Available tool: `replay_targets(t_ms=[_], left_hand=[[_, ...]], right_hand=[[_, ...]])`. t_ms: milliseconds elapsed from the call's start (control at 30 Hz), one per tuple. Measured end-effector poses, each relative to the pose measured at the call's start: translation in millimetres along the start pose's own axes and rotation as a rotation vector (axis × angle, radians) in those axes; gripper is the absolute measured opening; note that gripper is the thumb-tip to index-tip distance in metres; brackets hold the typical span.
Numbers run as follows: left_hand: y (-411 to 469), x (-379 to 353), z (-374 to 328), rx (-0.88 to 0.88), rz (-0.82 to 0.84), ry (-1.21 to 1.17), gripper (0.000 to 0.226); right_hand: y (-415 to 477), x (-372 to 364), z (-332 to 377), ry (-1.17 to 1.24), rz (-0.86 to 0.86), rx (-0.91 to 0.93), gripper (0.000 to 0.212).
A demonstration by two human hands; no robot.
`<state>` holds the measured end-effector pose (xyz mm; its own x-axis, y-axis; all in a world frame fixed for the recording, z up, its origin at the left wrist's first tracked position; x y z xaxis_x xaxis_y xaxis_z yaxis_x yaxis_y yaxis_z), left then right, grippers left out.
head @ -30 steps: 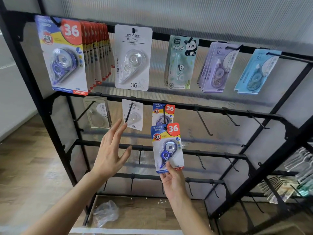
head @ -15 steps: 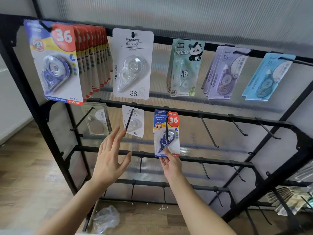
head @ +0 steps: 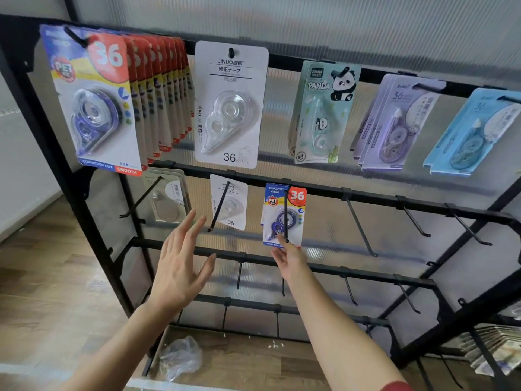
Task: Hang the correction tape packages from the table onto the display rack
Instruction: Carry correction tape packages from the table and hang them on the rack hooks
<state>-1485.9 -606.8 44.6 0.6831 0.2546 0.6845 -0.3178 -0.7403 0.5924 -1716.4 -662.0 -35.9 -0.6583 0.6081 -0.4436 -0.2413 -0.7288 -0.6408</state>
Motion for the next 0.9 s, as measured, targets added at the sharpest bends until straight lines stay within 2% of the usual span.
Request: replay_targets(t_ms=[133,233,300,500,600,733,900], left_hand=[[-7,-1,-6,0.006,-0.002,0.005,0.068],[-15,-3,-11,0.011,0.0,0.012,0.068],[-22,-5,-15,0.025,0.007,0.024,0.07],[-62,-18,-16,0.15,0.065,0.128,0.072],[-91,-24,-12,0.218,0.086,0.235,0.068],[-133,-22,-9,0.289,0.163,0.296,0.075],[-187,5,-16,0.326,0.237,0.307,0.076]], right_hand=[[-5,15,-5,-0.07,0.035,-0.024,0.066],[-15,25,-11,-0.21,0.039,0.028,0.071],[-27,32,-14,-0.448,-0.018,0.126,0.073],[-72,47,-29,-1.454,-0.132,0.616,0.079],[-95,54,-47,-1.782,-0.188,0.773,0.079],[-125,67,-80,-1.951,-0.106,0.805,0.08],[-170,81,-128,-2.003,-0.041,0.859,0.08]])
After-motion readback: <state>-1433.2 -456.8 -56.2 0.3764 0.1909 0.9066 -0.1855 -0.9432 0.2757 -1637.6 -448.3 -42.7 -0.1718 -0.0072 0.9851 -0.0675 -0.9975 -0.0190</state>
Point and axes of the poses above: each hand's wrist, its own y-axis towards the middle knuckle, its own x-axis out of the back of the hand, z = x × y, the point moved 3 cm from there along y, towards the middle knuckle, and after that the axes turned 7 degrees about -x, right-handed, at the moved point
